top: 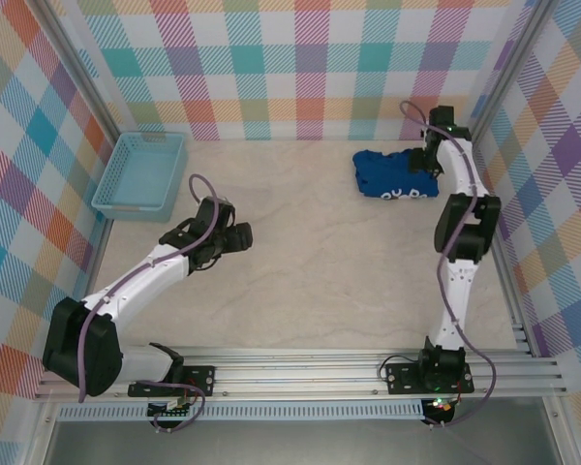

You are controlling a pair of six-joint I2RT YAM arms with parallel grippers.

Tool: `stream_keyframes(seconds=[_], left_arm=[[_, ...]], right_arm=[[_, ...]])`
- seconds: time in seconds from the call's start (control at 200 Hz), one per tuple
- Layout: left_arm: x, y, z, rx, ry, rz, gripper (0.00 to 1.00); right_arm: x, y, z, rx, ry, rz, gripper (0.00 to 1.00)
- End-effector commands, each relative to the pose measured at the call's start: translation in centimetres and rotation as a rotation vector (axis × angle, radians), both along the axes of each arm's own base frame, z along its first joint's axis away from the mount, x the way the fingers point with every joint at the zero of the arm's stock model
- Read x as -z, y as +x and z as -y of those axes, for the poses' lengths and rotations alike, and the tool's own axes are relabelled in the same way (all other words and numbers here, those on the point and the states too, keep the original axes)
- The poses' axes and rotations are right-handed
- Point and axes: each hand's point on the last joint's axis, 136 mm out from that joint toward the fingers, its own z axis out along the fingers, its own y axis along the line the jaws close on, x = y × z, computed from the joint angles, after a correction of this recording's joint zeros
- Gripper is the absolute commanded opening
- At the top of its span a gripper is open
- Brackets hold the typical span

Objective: Fold the inside-out t-shirt

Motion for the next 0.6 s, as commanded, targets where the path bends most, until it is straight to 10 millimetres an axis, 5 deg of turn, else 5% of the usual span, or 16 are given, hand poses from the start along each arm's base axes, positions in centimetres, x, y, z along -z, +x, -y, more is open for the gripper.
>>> stream_keyframes(seconds=[0.0,0.15,0.26,0.405,0.595], left_arm=[[-1.6,1.0,-3.5,-0.132,0.051,0.114,0.90],[-2.6,1.7,-7.9,-0.289,0.155,0.230,1.00],[-2.6,1.7,-11.5,-0.408,0.253,0.296,1.00],[-0.3,2.9,-13.9,-0.409,0.313,0.309,1.00],[4.3,5.0,-12.1,-0.214,0.238,0.347,1.00]], right_arm=[[-7.9,-2.9,-3.8,0.016,0.162,0.275,0.74],[-7.4,-10.5,-6.2,0.022,0.269,0.394,0.84],[-4.8,-14.2,-6.6,0.057,0.294,0.402,1.00],[-1.2,-16.1,-5.4,0.123,0.222,0.458,1.00],[1.7,-16.3,-4.7,0.083,0.145,0.595,1.00]])
